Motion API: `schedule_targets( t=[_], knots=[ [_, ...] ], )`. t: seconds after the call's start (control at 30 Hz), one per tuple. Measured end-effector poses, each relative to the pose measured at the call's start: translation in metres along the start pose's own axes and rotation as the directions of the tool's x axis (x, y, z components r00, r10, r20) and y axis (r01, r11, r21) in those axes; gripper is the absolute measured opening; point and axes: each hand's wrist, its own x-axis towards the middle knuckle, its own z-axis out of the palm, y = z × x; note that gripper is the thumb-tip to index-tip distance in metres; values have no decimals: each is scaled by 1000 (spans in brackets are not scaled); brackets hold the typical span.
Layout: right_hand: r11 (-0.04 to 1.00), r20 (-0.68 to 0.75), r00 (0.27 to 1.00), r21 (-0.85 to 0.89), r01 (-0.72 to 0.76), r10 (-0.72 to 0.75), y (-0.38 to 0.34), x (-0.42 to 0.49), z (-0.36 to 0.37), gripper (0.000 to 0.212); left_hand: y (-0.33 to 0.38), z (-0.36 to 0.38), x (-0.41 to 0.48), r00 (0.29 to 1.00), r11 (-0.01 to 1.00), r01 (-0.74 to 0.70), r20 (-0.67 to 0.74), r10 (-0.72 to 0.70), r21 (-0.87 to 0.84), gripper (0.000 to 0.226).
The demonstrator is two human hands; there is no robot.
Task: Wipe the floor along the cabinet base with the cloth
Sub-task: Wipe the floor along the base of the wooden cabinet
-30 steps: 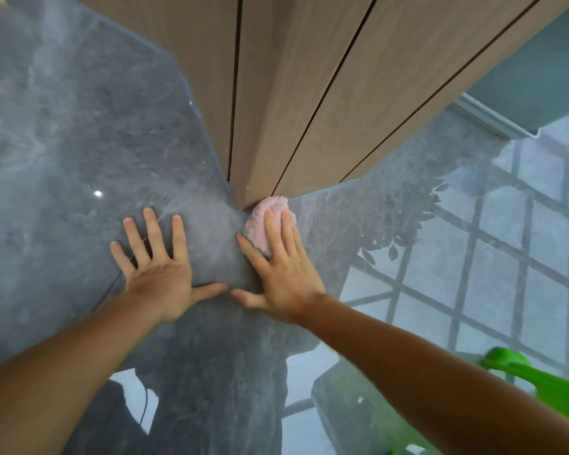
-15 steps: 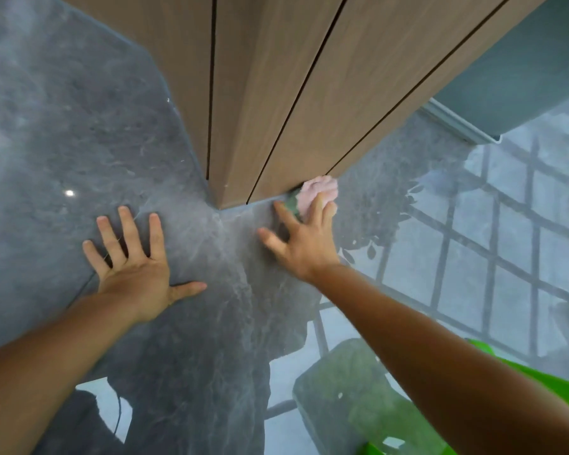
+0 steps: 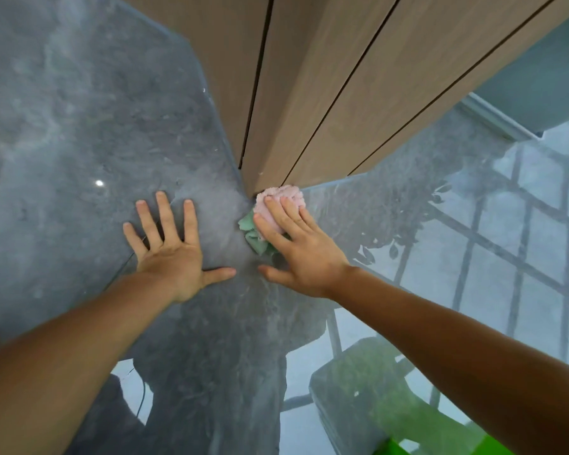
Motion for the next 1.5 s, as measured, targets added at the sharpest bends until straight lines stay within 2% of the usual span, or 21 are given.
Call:
schedule_targets(
  t=[0.17,0.33,0.43,0.53,0.57,0.63,0.7,0.77,0.83,0.93,1.13,1.27,1.5],
  knots=[
    [977,25,996,-196,85,-82,-16,13,9,82,-2,5,2,999,1000,-5,-46,4,-18,139],
    [939,141,973,-267,216,-183,-18,18,4,80,-3,8,4,997,999,-41,-59,40,-22,144],
    [918,174,956,-283,278,-236,-26,26,3,78,-17,8,5,991,992,-123,-50,123,-1,148],
    [913,143,954,-281,295,-264,-33,44,2,82,-52,8,3,949,963,-258,-166,268,81,147],
    [924,125,961,-266,274,-249,-37,53,2,84,-66,7,1,936,964,-247,-235,263,95,144],
    [965,86,985,-203,166,-151,-49,79,1,90,-94,4,0,922,994,-113,-373,102,-8,128],
    [993,65,998,-114,10,-3,-60,111,-1,97,-117,-2,9,901,990,54,-422,-105,-129,120],
    [993,45,994,-73,-96,100,-67,141,-2,101,-135,-11,26,876,974,162,-433,-215,-156,120],
    [988,13,991,-81,-130,131,-65,163,-2,101,-145,-22,43,862,961,204,-431,-268,-188,121],
    [991,-91,988,-53,-126,121,-56,184,-1,98,-139,-33,58,849,947,237,-428,-310,-216,120],
    [976,-226,953,-28,-215,203,-47,253,-8,100,-126,-22,60,773,953,246,-556,-304,-179,102],
    [960,-220,936,18,-278,275,-39,315,-30,102,-127,-21,60,755,950,261,-576,-313,-175,101],
    [969,-190,954,-41,-243,232,-24,362,-53,97,-126,-22,59,758,951,258,-576,-307,-168,101]
  ],
)
